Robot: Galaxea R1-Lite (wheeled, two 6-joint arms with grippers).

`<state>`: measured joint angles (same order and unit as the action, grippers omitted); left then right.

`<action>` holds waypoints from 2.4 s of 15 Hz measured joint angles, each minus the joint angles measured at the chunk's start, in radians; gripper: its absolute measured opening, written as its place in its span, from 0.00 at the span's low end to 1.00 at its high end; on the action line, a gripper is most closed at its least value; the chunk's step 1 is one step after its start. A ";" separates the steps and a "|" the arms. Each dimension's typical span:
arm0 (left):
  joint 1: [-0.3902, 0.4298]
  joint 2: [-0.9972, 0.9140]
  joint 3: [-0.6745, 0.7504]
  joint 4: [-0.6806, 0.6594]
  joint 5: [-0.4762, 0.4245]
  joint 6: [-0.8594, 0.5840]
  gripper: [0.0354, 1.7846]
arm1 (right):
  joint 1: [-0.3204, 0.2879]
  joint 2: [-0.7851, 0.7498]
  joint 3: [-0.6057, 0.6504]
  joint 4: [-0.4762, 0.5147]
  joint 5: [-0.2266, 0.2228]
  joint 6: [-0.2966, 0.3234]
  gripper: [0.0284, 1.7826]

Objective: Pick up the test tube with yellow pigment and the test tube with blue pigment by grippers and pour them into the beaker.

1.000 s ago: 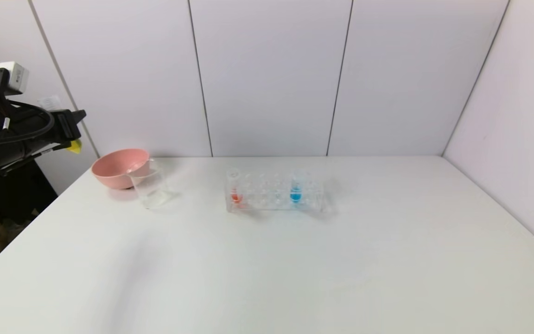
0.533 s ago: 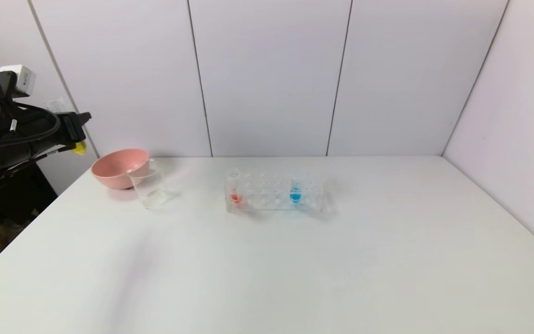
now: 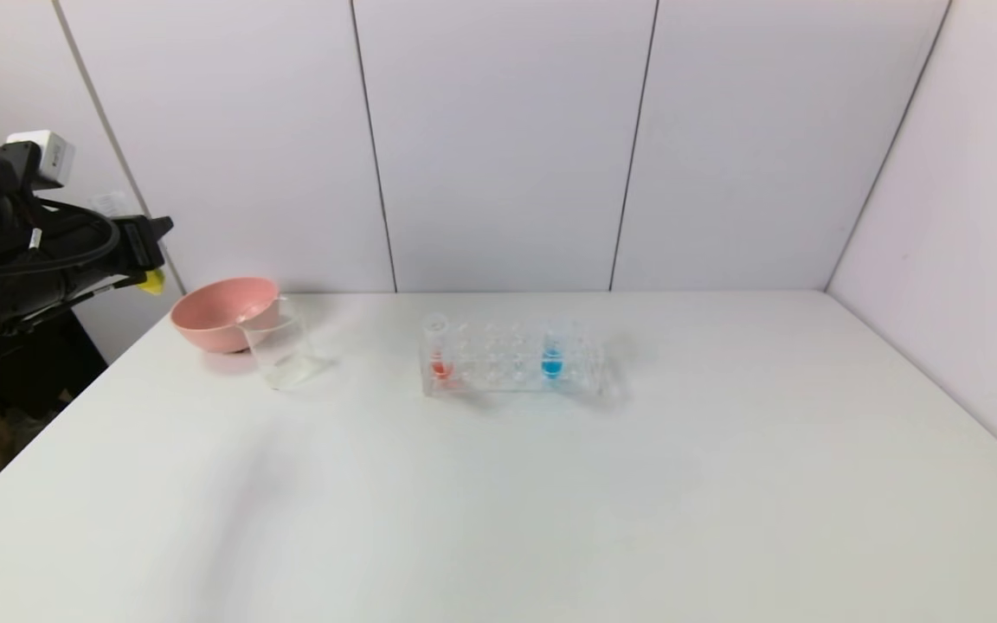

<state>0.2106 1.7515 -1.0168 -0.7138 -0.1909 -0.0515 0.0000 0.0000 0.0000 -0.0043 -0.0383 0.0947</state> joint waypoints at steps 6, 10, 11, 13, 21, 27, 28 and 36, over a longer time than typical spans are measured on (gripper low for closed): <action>-0.004 0.022 -0.032 0.014 0.000 0.002 0.29 | 0.000 0.000 0.000 0.000 0.000 0.000 0.96; -0.004 0.029 -0.135 0.204 -0.003 0.079 0.29 | 0.000 0.000 0.000 0.000 0.000 0.000 0.96; -0.004 0.030 -0.167 0.268 -0.007 0.111 0.29 | 0.000 0.000 0.000 0.000 0.000 0.000 0.96; -0.003 0.037 -0.222 0.376 -0.044 0.177 0.29 | 0.000 0.000 0.000 0.000 0.000 0.000 0.96; 0.010 0.102 -0.383 0.578 -0.117 0.379 0.29 | 0.000 0.000 0.000 0.000 0.000 0.000 0.96; 0.057 0.197 -0.574 0.701 -0.319 0.694 0.29 | 0.000 0.000 0.000 0.000 0.000 0.000 0.96; 0.059 0.207 -0.582 0.710 -0.326 0.733 0.29 | 0.000 0.000 0.000 0.000 0.000 0.000 0.96; 0.080 0.249 -0.744 1.069 -0.355 1.159 0.29 | 0.000 0.000 0.000 0.000 0.000 0.000 0.96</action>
<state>0.2909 2.0006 -1.7611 0.3549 -0.5460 1.1070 0.0000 0.0000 0.0000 -0.0043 -0.0383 0.0947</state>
